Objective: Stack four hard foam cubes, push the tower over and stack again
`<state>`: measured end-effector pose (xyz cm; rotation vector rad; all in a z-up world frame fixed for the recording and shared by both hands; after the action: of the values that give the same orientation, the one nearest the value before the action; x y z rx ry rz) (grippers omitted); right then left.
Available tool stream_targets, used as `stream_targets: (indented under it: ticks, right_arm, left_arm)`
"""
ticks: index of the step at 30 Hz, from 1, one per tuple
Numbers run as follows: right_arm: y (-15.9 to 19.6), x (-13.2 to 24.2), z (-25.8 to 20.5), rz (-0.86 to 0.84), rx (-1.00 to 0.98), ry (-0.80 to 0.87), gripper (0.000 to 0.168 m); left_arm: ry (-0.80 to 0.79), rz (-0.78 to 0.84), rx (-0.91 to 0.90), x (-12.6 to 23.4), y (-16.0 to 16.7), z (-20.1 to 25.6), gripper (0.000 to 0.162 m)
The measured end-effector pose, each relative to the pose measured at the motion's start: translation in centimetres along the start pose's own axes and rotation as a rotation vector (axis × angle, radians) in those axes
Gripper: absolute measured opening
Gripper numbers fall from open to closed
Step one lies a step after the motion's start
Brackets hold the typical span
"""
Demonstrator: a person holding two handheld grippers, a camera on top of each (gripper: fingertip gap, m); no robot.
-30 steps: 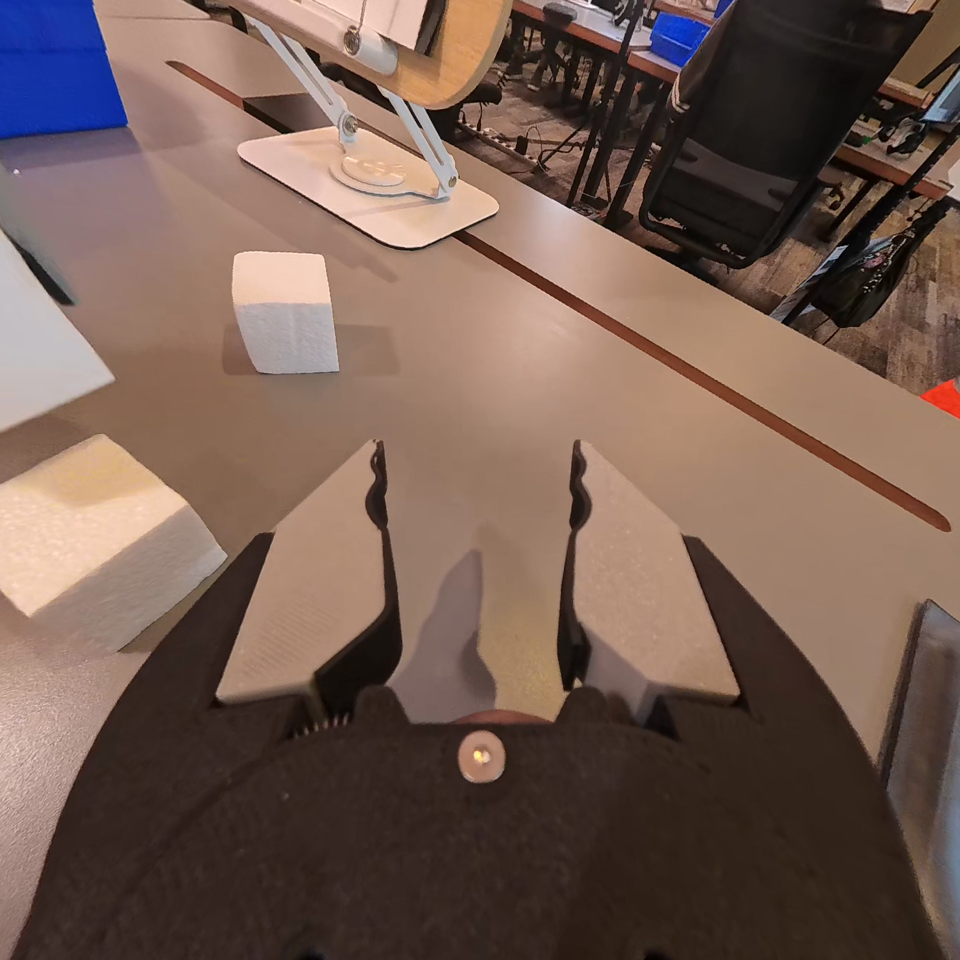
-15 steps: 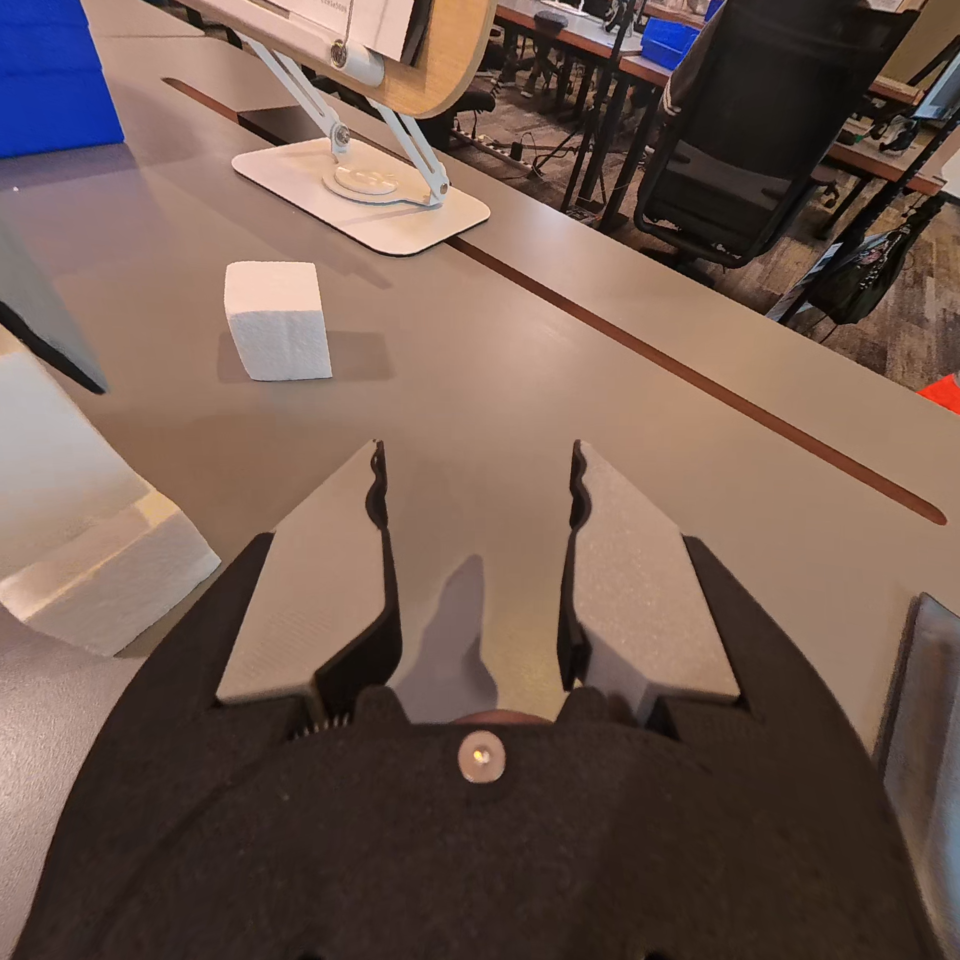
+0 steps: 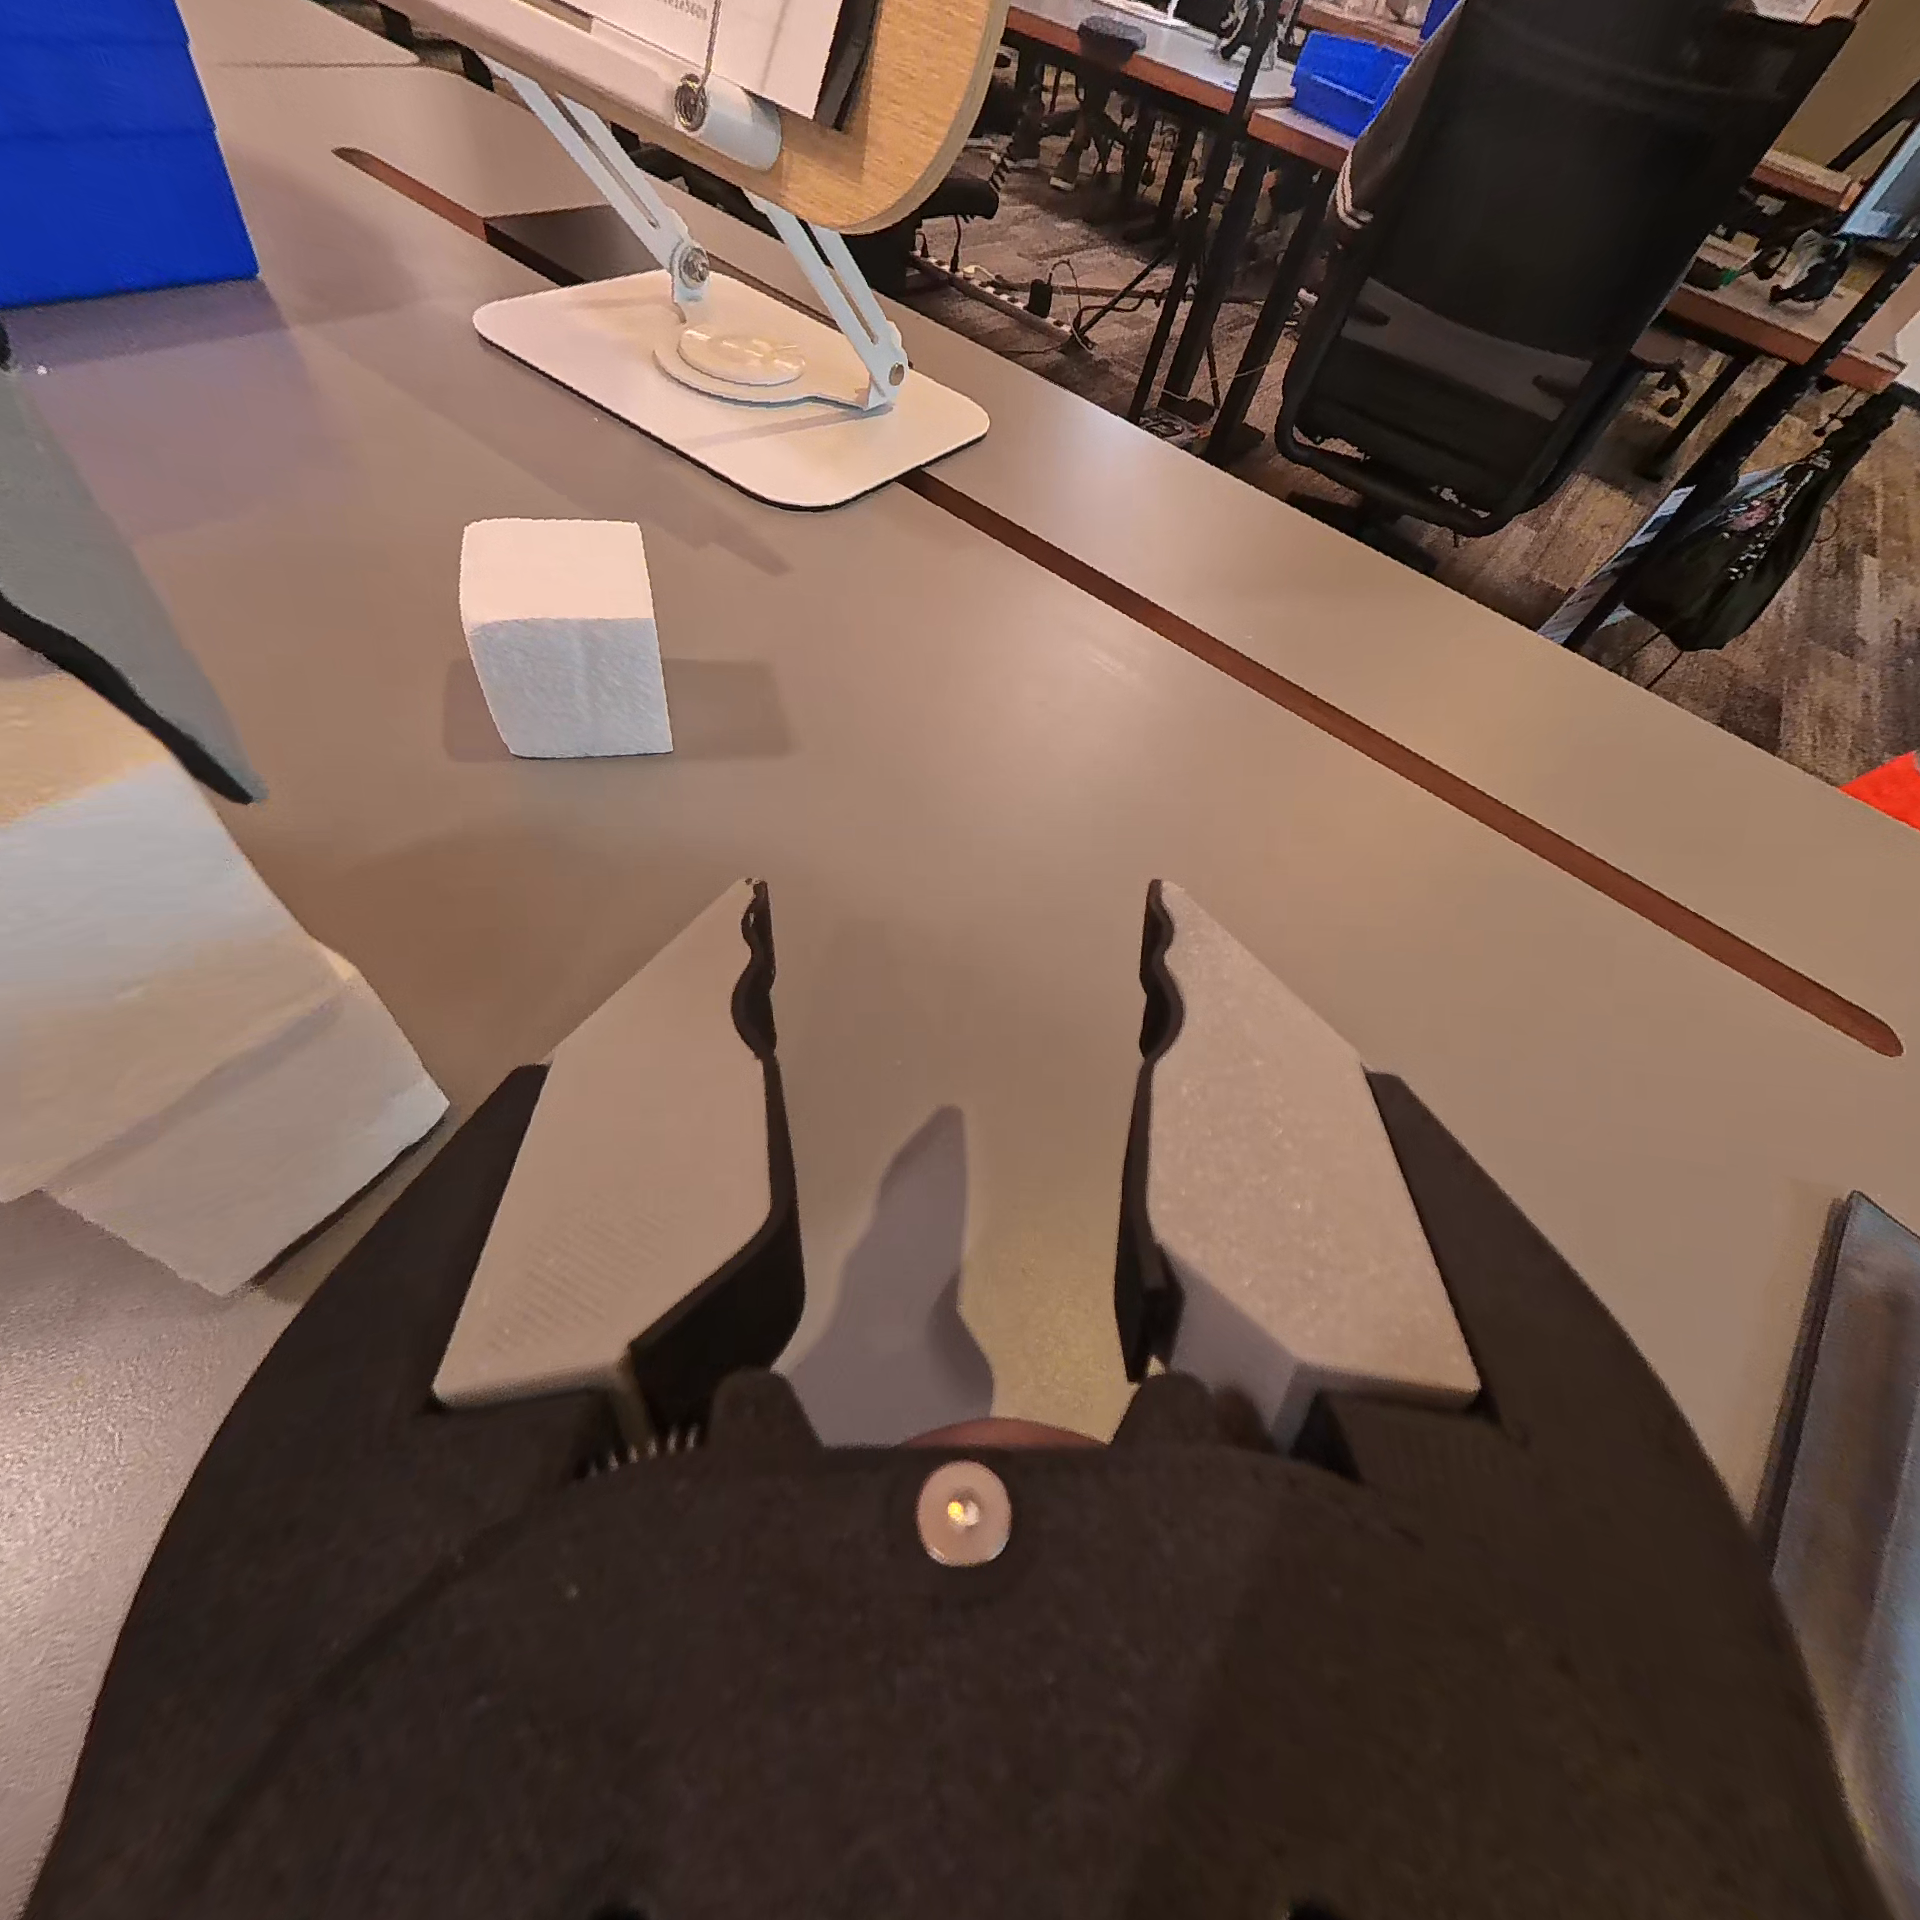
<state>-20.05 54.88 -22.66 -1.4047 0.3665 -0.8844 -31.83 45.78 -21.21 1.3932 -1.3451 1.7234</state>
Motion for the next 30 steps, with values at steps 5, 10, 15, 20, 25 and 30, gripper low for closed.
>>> stream_targets:
  ticks: [5, 10, 15, 20, 25, 30]
  right_arm:
    - [-0.1, 0.0, 0.0, 0.002, 0.004, 0.002, 0.069]
    - [-0.1, 0.1, 0.1, 0.006, -0.003, 0.003, 0.069]
    - [-0.4, 0.3, 0.4, 0.019, -0.012, 0.009, 0.069]
    - [-0.3, 0.3, 0.5, 0.023, -0.033, 0.006, 0.069]
    - [0.2, 0.1, 0.5, 0.005, -0.025, 0.01, 0.069]
    - [0.3, 0.0, 0.6, -0.002, -0.024, 0.012, 0.069]
  left_arm:
    - [0.005, -0.007, 0.001, -0.2, -0.1, 0.2, 0.062]
    - [0.012, -0.01, 0.009, -0.3, -0.1, 0.3, 0.063]
    - [0.007, -0.013, 0.026, 0.0, 0.3, 0.1, 0.074]
    - [-0.036, 0.035, 0.053, 1.4, 0.9, -0.5, 0.083]
    - [-0.09, 0.118, 0.099, 4.7, 3.2, -1.6, 0.088]
    - [-0.179, 0.105, 0.206, 8.0, 9.2, -2.7, 0.093]
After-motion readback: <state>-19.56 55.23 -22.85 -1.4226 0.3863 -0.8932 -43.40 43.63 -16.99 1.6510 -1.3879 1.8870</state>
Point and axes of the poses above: each gripper's, where its closed fingertips meet, x back along the fingers, y out of its underside, z = x × y across the jaws, the point moved 5 cm from there along x, back along the fingers, and after that the axes turned 6 degrees about z, right-handed, at the moved point
